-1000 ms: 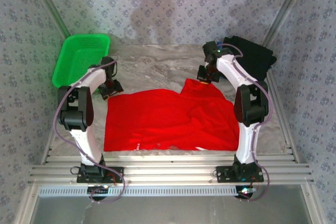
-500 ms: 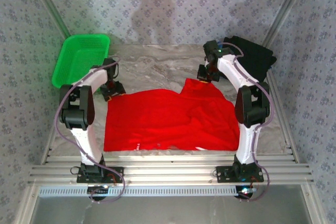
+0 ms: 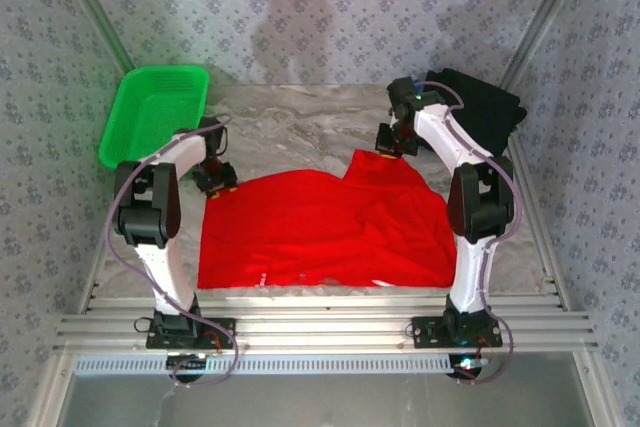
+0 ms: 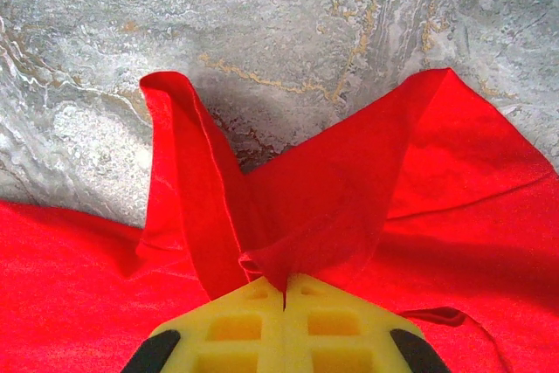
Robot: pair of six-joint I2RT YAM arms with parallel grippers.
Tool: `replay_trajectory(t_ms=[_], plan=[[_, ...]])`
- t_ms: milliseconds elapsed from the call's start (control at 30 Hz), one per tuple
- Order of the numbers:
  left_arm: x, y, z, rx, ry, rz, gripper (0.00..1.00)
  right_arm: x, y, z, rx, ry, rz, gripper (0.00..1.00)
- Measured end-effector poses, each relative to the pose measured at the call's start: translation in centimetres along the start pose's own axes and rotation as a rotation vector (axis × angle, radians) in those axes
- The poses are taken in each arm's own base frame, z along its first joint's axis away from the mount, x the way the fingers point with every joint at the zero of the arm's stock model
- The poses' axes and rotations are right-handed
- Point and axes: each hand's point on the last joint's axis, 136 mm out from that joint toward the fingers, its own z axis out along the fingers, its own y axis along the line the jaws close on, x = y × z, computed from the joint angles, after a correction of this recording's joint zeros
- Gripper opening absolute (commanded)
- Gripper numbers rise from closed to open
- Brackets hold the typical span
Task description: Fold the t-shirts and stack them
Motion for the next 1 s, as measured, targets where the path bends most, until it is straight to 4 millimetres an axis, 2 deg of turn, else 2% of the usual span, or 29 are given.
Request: replay_trajectory(t_ms=[200,333,433,467,600,700,833,1000], plan=[[-2.0,-0.8,-1.5,0.007,-0.049,0.019,0.15,0.3,-0.2,0.3,0.003,0.007,-0.003,0.0],[-2.7,-1.1,-2.2,0.01,-0.074,0.026,0.09,0.8,-0.6,0.6,0.01,0.019,-0.006,0.0],[-2.8,-1.0,-2.2,0.008,-0.074,0.027,0.08,1.2,-1.0,0.8,0.013,0.022,-0.005,0.0],[-2.8,-1.0,-2.2,0.008,-0.075,0.027,0.09,1.2,-1.2,0.8,0.013,0.02,-0.002,0.0],[-2.7,-0.6,-2.0,-0.014,-0.077,0.024,0.27,1.2,-2.1,0.3,0.014,0.007,0.015,0.0],[-2.4,0.0,-1.6,-0.038,-0.07,0.012,0.33,0.8,-2.4,-0.1,0.01,-0.01,0.015,0.0],[-2.3,0.7,-1.5,-0.063,-0.07,-0.007,0.37,0.8,-2.4,-0.3,0.006,-0.018,0.009,0.0],[-2.6,1.5,-1.5,-0.089,-0.08,-0.034,0.38,0.9,-2.4,-0.3,0.007,-0.015,0.008,0.0]])
